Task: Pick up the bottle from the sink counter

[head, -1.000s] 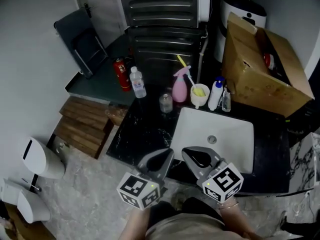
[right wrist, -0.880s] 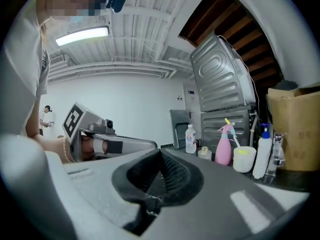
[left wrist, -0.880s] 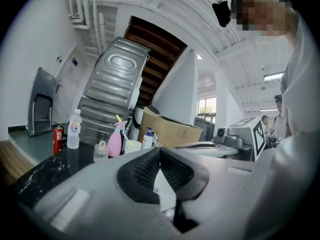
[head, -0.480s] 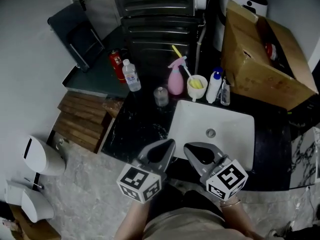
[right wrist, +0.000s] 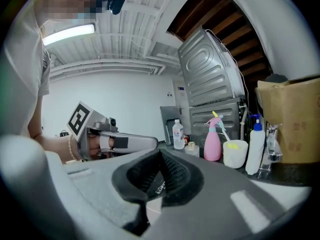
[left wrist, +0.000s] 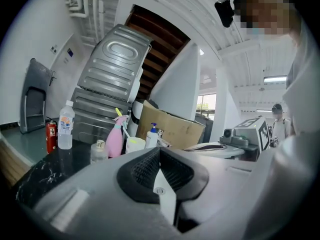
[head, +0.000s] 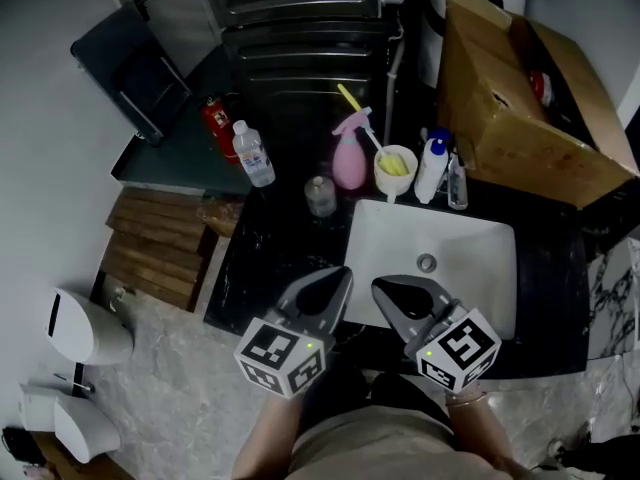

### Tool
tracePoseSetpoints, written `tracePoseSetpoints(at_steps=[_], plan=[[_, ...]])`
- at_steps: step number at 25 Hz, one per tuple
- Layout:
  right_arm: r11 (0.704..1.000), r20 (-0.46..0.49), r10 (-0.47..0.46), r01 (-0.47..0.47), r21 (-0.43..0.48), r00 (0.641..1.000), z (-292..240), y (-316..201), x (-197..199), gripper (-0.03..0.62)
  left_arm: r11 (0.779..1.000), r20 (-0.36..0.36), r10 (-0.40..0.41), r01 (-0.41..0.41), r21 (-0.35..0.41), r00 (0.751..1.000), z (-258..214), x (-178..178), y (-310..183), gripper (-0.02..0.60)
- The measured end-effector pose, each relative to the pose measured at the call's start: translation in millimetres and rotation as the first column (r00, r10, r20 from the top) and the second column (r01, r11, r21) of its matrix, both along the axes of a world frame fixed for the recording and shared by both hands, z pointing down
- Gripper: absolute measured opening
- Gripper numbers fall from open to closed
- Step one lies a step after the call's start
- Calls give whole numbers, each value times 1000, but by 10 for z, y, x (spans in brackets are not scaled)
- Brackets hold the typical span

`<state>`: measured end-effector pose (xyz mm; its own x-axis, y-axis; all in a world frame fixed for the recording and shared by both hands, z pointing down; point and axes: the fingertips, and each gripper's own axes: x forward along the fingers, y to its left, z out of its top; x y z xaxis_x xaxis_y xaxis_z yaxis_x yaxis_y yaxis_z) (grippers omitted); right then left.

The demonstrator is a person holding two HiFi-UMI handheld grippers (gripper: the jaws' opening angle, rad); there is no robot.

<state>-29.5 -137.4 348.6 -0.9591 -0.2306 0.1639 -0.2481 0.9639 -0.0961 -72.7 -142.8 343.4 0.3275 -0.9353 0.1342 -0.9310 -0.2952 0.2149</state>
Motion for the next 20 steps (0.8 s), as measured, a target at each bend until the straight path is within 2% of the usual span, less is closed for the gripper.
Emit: tracePoseSetpoints(at_steps=[9,20], plan=[[999,-3,34,-34,-18,999,5,-298,-478,2,998,8,21,-20,-54,1000,117,-470,-270,5],[998,-43,53,-54,-31,998,126,-530,-836,2,993,0,76,-76,-87,997,300,-872,-537,5]])
